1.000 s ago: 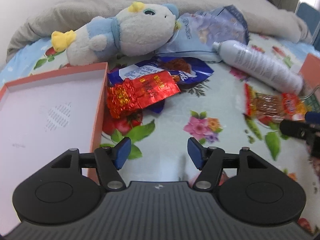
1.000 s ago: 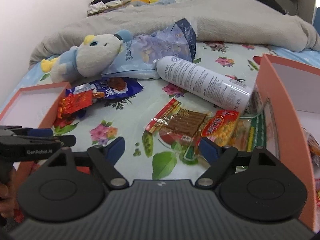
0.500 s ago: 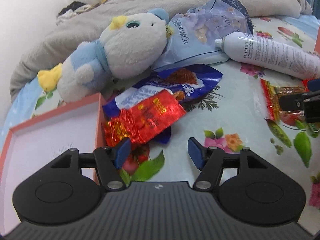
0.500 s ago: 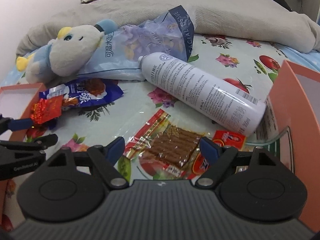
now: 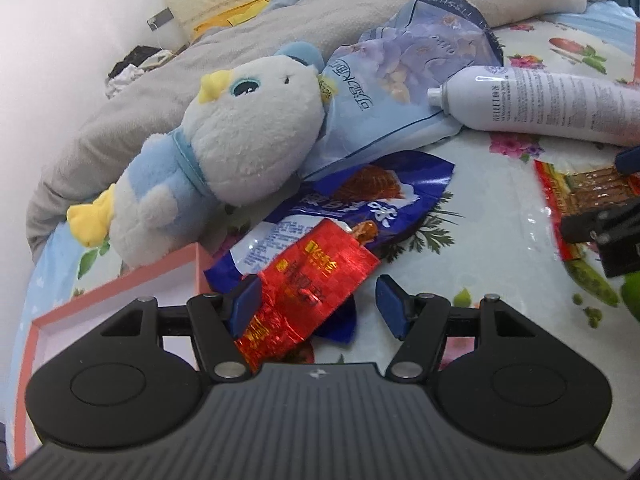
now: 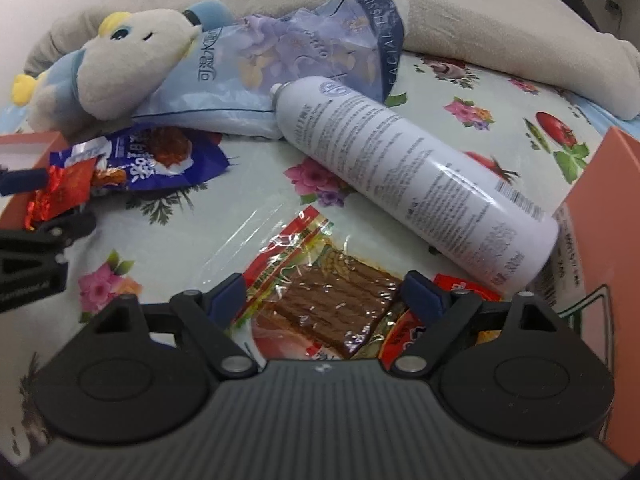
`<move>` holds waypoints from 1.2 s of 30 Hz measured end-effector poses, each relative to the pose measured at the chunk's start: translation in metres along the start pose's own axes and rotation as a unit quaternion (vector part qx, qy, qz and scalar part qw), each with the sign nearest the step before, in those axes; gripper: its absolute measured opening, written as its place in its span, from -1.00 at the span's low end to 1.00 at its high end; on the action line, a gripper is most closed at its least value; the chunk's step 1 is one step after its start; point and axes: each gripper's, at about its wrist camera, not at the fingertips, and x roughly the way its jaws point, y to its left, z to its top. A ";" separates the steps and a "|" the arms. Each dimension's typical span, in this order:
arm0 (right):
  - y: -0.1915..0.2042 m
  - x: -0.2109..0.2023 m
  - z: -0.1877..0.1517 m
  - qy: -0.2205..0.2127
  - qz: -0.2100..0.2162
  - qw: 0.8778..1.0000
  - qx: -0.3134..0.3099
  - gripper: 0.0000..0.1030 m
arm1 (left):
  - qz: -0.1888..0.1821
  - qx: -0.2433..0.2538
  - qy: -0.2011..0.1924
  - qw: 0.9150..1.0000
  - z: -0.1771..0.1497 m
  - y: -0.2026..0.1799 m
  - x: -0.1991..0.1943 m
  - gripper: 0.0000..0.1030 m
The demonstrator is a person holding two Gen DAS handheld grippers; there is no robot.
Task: Organize snacks
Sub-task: 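Grasp the red wrapper with left tool while right tool grasps the brown sausage pack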
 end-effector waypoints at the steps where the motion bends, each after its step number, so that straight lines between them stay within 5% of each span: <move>1: 0.003 0.002 -0.001 0.002 0.002 1.000 -0.011 0.89 | 0.003 0.004 0.000 1.000 0.000 0.000 0.002 0.33; 6: 0.003 0.002 -0.005 -0.004 0.008 1.000 -0.010 0.90 | -0.009 -0.014 -0.007 1.000 0.000 0.007 0.007 0.23; 7: 0.003 0.001 -0.005 -0.006 0.007 1.000 -0.012 0.89 | -0.016 -0.021 -0.008 1.000 0.000 0.010 0.007 -0.05; 12: 0.002 0.000 -0.006 -0.009 0.009 1.000 -0.022 0.76 | -0.036 -0.043 -0.013 0.998 -0.004 0.020 0.003 -0.38; 14: 0.001 0.000 -0.006 -0.010 0.016 1.000 -0.024 0.70 | -0.042 -0.045 -0.015 0.998 -0.005 0.021 0.000 -0.68; 19: 0.002 -0.004 -0.004 -0.007 0.034 0.999 -0.009 0.36 | -0.059 -0.059 -0.014 0.996 -0.010 0.024 -0.009 -0.76; 36: 0.036 -0.055 -0.042 0.010 0.075 0.996 -0.040 0.23 | -0.098 -0.081 -0.026 0.992 -0.033 0.011 -0.071 -0.88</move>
